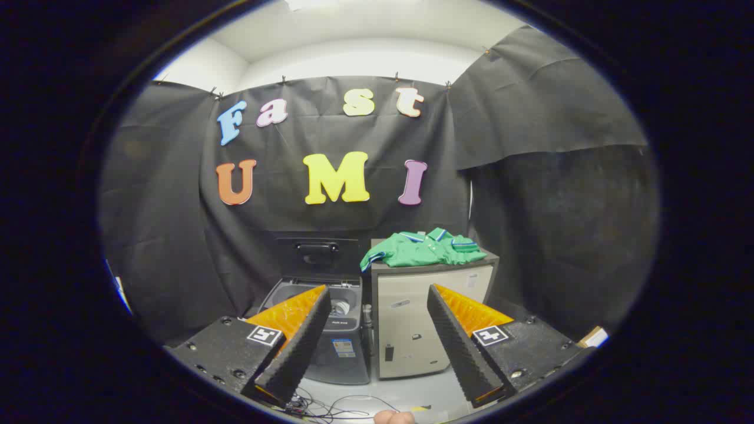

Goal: Put the clothes into the washing machine and then close the washing machine lid.

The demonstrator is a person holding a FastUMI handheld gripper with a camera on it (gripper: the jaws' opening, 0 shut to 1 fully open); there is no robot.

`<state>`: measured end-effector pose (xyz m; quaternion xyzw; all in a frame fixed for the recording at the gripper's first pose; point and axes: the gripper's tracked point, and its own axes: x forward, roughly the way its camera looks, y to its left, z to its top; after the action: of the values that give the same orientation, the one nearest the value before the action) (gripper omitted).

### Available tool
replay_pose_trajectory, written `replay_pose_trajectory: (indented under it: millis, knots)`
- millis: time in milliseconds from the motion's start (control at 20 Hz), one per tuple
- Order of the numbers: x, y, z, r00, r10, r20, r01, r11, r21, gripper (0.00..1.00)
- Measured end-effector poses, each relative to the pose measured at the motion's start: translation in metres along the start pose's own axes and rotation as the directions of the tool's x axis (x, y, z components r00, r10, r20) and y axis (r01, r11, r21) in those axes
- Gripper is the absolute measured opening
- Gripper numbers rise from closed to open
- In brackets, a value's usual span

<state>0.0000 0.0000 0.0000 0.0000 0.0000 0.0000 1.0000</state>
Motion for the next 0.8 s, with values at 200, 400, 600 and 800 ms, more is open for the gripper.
replay_pose_trajectory:
  millis: [200, 400, 600, 800]
  knots:
    - [-0.014, -0.009, 0.004, 0.999, -0.036, 0.023, 0.036, 0.999, -0.011, 1.00]
    - [-0.022, -0.011, 0.001, 0.999, -0.047, 0.027, 0.048, 0.998, -0.036, 1.00]
    - [-0.035, -0.020, 0.001, 0.997, -0.070, 0.031, 0.071, 0.997, -0.023, 1.00]
    - [-0.035, -0.026, 0.008, 0.996, -0.075, 0.047, 0.076, 0.997, -0.021, 1.00]
